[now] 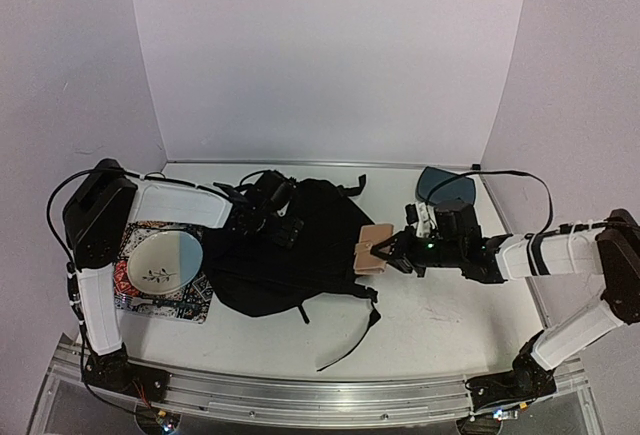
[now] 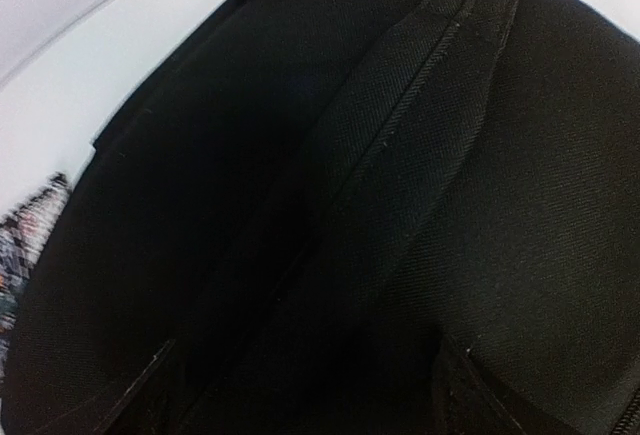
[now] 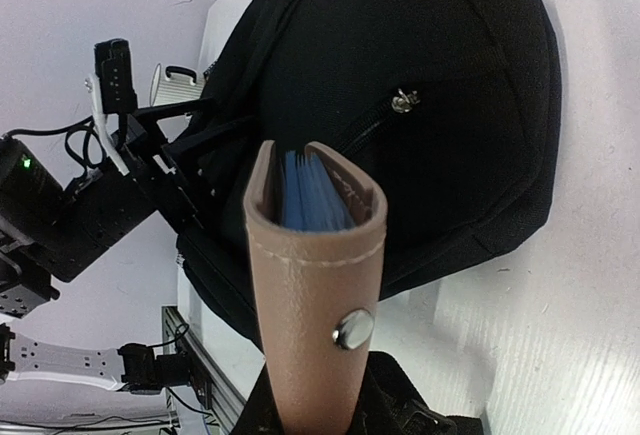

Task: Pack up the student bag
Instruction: Adjust the student bag at the center of the board.

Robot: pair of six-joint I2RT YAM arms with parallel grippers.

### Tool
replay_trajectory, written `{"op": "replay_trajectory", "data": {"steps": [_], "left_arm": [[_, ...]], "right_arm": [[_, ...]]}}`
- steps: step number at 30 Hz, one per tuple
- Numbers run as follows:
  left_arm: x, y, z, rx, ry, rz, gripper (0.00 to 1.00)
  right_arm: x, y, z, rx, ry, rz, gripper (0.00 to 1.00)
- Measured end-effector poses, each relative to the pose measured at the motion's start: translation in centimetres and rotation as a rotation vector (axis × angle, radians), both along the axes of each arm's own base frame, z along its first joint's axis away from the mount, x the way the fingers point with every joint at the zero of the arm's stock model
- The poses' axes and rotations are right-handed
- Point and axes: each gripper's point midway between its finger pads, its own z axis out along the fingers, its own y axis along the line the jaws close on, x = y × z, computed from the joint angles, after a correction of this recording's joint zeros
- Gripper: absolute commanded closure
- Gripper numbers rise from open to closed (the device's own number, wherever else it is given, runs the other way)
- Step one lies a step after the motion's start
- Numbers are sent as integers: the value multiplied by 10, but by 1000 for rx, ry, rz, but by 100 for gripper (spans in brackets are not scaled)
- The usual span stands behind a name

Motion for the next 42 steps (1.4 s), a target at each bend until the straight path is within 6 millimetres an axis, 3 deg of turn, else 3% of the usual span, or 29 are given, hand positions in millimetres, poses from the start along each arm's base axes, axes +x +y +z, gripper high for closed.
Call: {"op": "replay_trajectory", "data": {"steps": [5, 11, 17, 23, 27, 30, 33, 37, 42], "left_arm": [[-21, -14, -11, -156, 103, -1, 19], [-71, -34, -16, -267, 198, -19, 18], [-112, -26, -4, -241, 242, -29, 16], [-106, -26, 32, -202, 180, -31, 15], [-94, -49, 73, -232, 94, -55, 14], [-91, -71, 89, -238, 49, -85, 13], [-90, -89, 81, -209, 41, -115, 11], [-89, -105, 47, -114, 57, -147, 11], [-85, -108, 8, -5, 90, -174, 10]], "right_arm": [[3, -4, -15, -37, 41, -30, 100], [5, -12, -29, -101, 63, -64, 100], [3, -30, -16, -162, 26, -128, 100], [1, -49, 2, -196, -15, -196, 100], [0, -51, -2, -217, -6, -195, 100], [-1, -50, -5, -223, 3, -188, 100], [-1, -48, -9, -225, 11, -174, 100], [-2, -44, -16, -230, 24, -154, 100], [-3, -39, -19, -223, 29, -128, 100]]}}
